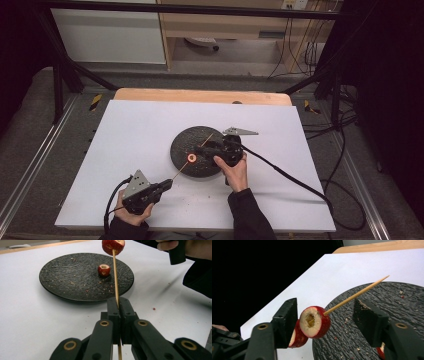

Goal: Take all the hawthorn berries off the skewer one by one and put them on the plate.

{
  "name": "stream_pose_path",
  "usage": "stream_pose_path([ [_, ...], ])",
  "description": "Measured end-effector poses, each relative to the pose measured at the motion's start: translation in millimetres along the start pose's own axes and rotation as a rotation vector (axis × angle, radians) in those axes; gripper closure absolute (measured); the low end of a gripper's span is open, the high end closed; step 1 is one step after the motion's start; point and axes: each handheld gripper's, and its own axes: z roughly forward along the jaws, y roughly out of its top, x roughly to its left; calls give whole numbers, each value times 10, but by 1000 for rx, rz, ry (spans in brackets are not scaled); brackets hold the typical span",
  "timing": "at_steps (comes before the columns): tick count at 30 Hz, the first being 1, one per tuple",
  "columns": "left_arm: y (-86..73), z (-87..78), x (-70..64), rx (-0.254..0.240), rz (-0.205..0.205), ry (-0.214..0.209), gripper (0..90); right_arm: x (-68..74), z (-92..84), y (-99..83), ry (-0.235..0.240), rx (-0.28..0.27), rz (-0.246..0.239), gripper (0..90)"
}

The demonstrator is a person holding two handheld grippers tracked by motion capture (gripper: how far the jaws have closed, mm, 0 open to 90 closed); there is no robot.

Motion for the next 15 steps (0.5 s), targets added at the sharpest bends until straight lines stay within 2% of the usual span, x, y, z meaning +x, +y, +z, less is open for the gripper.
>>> stream_pose_path([
  [15,-8,12,-8,6,4,0,882,6,27,-44,49,39,27,594],
])
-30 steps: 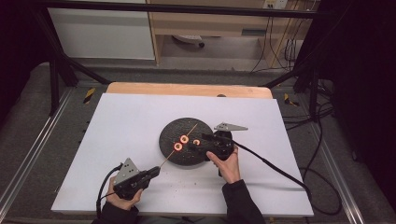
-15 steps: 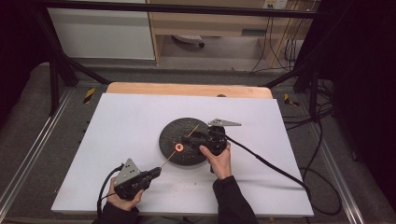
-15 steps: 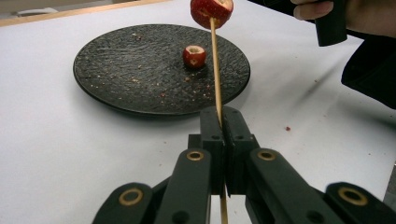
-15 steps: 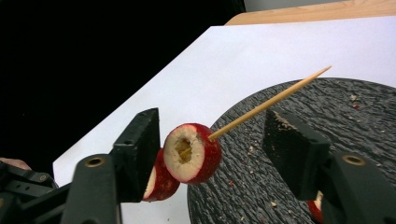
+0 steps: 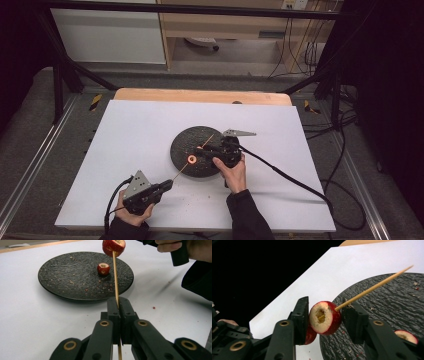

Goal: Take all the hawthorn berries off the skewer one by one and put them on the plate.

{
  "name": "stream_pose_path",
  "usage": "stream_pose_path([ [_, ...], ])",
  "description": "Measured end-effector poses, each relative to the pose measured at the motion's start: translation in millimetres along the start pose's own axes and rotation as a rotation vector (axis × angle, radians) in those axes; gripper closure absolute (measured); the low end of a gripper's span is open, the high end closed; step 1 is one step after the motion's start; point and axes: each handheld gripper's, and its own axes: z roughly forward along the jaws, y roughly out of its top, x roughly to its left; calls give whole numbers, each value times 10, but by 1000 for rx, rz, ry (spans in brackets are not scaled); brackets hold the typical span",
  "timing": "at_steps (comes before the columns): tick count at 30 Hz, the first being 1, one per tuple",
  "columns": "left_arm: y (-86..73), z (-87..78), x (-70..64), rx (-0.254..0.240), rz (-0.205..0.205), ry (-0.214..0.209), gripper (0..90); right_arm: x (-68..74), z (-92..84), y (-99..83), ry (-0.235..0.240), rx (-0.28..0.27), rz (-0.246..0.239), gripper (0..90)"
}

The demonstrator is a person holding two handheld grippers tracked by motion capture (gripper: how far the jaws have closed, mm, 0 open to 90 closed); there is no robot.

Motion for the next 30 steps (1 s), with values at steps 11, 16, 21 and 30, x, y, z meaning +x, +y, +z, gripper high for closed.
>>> stream_pose_path([
  [11,4,-8,-4,-8,3,-1,882,11,-23,18,11,2,10,627],
  [16,6,-11,-6,-11,3,-2,882,9,-37,34,13,-6,5,629],
  [21,11,-24,-5,-19,3,0,882,5,-66,79,5,-24,6,630],
  [30,15,-32,-7,-25,3,-3,882,-24,-146,188,-15,-37,1,632],
])
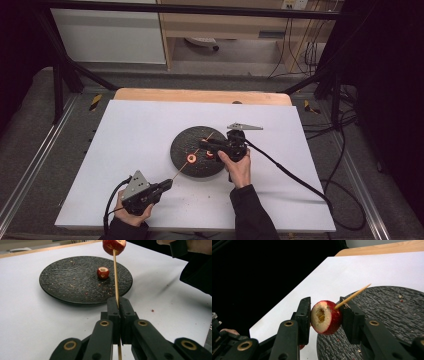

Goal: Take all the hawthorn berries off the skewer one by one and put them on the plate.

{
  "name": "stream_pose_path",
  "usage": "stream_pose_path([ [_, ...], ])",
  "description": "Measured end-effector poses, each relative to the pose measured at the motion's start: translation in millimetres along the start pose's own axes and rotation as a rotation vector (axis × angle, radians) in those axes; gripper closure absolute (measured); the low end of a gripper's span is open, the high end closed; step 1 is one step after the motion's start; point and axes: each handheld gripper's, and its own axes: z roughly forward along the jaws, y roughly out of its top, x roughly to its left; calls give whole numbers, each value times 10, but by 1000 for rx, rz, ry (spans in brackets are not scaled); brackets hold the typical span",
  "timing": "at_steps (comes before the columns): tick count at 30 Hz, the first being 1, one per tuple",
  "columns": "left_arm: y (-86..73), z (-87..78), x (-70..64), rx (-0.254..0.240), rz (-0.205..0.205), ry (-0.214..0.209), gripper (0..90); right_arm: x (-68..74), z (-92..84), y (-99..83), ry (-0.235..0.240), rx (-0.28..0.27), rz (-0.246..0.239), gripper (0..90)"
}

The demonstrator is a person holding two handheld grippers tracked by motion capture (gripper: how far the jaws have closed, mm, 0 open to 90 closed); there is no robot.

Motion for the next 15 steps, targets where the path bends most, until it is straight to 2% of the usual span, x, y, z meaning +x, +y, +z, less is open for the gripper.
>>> stream_pose_path([
  [15,3,-10,-1,-9,1,-2,882,-53,-111,158,-41,-22,-11,634],
])
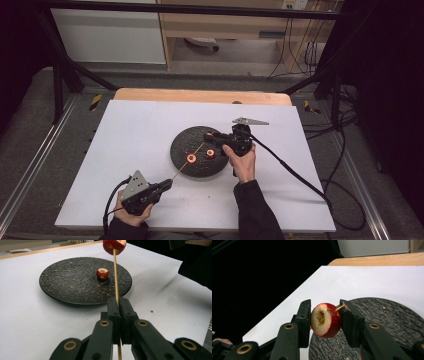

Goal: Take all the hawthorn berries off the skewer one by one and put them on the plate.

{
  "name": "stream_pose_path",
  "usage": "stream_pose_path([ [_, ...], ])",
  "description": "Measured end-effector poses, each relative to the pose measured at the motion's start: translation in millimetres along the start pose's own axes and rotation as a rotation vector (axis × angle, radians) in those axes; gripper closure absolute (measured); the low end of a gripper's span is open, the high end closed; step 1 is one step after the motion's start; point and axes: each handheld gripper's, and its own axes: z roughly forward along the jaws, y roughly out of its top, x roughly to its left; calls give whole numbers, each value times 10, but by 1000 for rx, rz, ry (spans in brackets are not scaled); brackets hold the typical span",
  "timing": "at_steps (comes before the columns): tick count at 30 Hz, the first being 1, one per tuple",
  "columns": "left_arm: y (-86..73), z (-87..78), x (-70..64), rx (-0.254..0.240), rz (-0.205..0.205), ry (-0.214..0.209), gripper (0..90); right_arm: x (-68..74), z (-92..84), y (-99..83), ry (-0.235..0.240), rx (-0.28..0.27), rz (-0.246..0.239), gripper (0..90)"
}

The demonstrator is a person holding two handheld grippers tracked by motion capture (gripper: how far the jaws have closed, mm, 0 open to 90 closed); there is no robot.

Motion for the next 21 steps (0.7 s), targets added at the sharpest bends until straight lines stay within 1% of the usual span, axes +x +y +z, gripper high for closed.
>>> stream_pose_path([
  [11,1,-3,-4,-2,1,-1,881,-51,-77,116,-31,-15,0,635],
  [18,3,-9,1,-4,0,-1,882,-118,-128,206,-56,-17,-5,636],
  [21,3,-12,5,-1,0,1,882,-138,-155,244,-65,-26,-4,635],
])
